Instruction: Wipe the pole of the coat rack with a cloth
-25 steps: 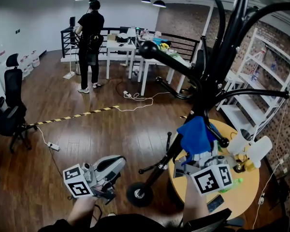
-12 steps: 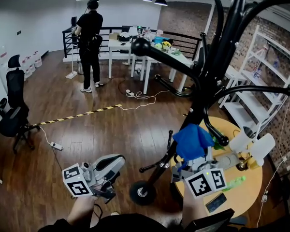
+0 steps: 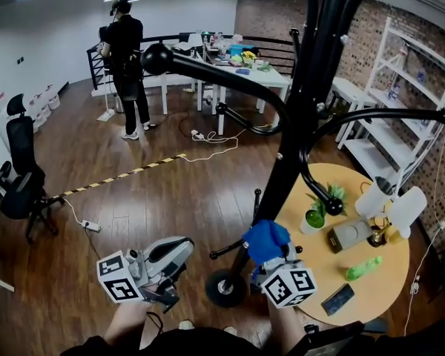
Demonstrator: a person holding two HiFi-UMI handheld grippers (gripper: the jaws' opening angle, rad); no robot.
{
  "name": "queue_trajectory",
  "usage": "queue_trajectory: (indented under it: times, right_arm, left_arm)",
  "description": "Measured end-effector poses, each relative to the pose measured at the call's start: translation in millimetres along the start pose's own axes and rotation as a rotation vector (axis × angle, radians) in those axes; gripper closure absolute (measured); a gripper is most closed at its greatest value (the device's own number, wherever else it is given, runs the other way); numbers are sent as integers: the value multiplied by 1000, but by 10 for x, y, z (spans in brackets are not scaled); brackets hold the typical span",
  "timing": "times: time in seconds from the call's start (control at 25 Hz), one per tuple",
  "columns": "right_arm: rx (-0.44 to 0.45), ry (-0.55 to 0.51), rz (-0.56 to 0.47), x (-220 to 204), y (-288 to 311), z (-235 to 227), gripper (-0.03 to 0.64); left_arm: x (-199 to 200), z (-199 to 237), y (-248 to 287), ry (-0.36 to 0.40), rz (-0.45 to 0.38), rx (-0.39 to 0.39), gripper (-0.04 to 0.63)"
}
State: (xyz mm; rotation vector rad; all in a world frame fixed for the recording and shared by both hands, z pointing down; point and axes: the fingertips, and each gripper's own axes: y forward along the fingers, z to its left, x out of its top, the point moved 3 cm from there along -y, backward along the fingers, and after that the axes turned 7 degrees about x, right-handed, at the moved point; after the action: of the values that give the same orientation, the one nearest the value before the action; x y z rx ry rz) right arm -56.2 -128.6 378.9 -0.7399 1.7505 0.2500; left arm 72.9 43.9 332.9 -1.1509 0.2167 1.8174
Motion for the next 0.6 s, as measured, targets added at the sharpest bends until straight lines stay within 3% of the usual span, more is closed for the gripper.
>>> queue_trajectory:
  times: [0.16, 0.36, 0.6]
  right_arm:
    - [-73, 112, 109, -576, -114, -217, 592]
    - [-132, 174, 230, -1120, -222, -410, 592]
    - [-138, 253, 235, -1128, -230, -420, 592]
  left_arm:
    - [-34, -10, 7, -2, 9, 3, 594]
    - [-49, -8, -32, -5, 10, 8, 594]
    - [-40, -15, -69, -7, 5, 11, 593]
